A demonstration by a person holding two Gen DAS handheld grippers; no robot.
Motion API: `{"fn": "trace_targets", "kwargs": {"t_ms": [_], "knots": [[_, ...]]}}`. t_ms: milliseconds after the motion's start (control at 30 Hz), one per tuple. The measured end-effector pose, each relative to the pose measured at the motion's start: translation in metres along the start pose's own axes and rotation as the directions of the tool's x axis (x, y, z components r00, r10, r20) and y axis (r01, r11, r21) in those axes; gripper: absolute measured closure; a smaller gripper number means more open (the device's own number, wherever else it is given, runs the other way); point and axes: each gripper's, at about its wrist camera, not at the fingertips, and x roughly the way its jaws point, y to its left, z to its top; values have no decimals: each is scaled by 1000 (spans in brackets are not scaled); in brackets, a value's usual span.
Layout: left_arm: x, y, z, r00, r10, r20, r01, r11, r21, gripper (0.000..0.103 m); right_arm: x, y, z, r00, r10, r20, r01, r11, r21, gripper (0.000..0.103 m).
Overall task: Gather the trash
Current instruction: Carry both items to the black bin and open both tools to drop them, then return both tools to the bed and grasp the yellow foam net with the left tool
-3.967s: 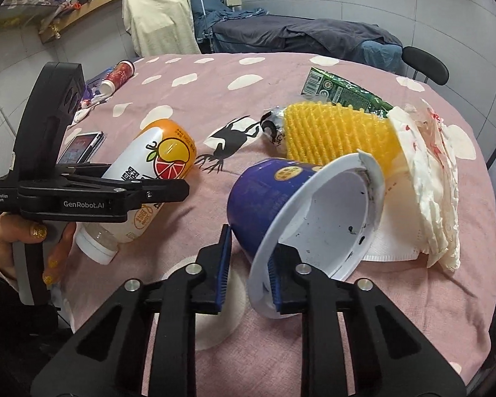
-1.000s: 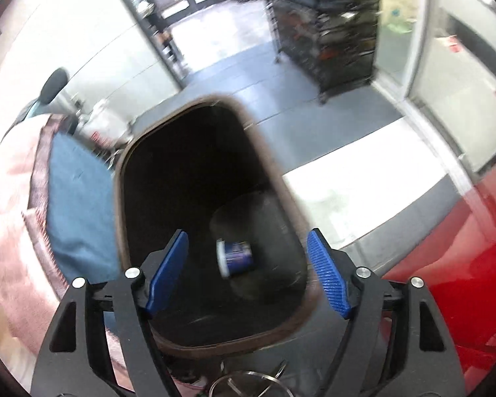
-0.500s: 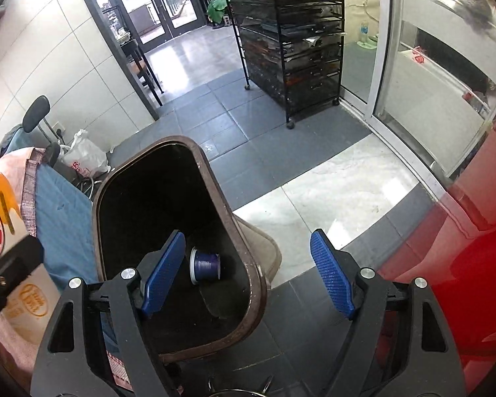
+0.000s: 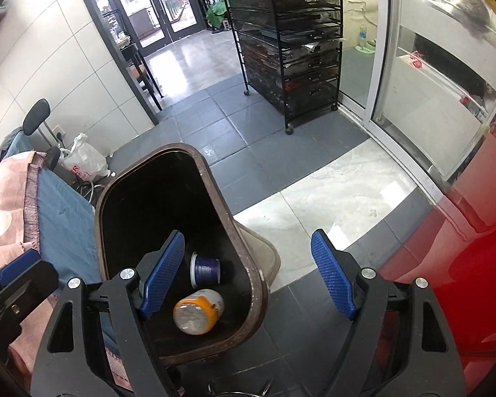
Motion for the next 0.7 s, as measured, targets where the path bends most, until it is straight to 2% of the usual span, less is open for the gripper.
{"fn": "trace_targets", "kwargs": {"t_ms": [200, 233, 433, 533, 600, 700], "knots": [[-35, -4, 0, 997, -51, 65, 51, 999, -4, 10, -11, 15, 4, 1000, 20, 20, -20, 999, -30, 24], [-41, -5, 0, 995, -57, 76, 57, 998, -2, 9, -13, 18, 5, 999, 25, 23, -24, 999, -36, 21], [-81, 0, -1, 987, -71, 144, 73, 997, -11, 7, -31, 45, 8, 996, 69, 57, -63, 993, -95, 19], [-99, 11, -4, 984, -61, 170, 69, 997, -45, 6, -42, 60, 9, 993, 99, 69, -90, 988, -125, 19], [-112, 19, -7, 980, -48, 193, 62, 996, -66, 6, -49, 71, 9, 989, 126, 74, -115, 983, -144, 14], [-131, 30, -13, 975, 8, 220, 9, 997, -75, 6, -61, 92, 6, 982, 171, 85, -153, 971, -184, 12]]}}
